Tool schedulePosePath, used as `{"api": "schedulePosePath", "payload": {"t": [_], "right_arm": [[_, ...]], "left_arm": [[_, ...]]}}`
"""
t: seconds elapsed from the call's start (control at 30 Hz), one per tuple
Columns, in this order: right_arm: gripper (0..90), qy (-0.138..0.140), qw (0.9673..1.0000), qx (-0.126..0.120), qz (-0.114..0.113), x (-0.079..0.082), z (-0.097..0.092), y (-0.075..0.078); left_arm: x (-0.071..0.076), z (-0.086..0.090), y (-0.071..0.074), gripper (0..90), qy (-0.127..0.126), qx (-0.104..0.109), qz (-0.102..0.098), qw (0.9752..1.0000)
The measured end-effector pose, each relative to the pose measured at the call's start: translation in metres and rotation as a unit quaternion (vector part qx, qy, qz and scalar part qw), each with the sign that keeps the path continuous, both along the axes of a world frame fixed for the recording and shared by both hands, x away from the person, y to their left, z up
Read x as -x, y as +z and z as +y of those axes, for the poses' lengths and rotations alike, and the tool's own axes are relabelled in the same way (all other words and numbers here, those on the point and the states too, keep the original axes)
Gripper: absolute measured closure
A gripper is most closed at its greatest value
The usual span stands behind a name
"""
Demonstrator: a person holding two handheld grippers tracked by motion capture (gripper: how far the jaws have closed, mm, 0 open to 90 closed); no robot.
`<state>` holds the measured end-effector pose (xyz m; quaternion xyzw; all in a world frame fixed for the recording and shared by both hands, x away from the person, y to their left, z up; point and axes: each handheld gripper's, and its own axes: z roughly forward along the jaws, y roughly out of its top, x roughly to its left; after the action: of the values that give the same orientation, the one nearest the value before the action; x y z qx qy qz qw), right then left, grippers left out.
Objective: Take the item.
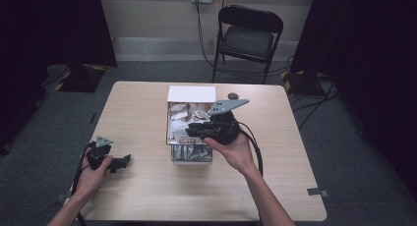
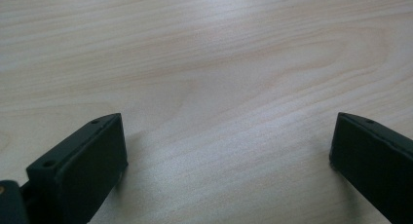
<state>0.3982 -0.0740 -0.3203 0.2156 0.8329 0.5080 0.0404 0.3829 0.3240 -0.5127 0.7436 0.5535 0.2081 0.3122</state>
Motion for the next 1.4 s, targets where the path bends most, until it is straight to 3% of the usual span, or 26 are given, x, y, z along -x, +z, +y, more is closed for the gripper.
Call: {"api": "schedulePosePath", "payload": {"t": [0.33,0.63,0.8,0.93,1.4], "right_arm": [[73.4,0.009,0.9997,0.022,0.002,0.001,0.005,-0.003],[87.8,0.025,0.9989,0.039,0.004,0.004,0.007,-0.004],[89.1,0.022,0.9992,0.031,0.008,0.003,0.005,-0.003],[89.6,0.018,0.9997,0.010,0.014,0.001,0.001,-0.002],[89.9,0.003,0.9999,-0.016,-0.001,0.002,-0.006,0.003]], "left_arm": [[0.000,0.000,0.000,0.0,0.000,0.000,0.000,1.0000],[0.000,0.000,0.000,0.0,0.000,0.000,0.000,1.0000],[0.000,0.000,0.000,0.0,0.000,0.000,0.000,1.0000],[0.000,0.000,0.000,0.0,0.000,0.000,0.000,1.0000],[0.000,0.000,0.000,0.0,0.000,0.000,0.000,1.0000]]}}
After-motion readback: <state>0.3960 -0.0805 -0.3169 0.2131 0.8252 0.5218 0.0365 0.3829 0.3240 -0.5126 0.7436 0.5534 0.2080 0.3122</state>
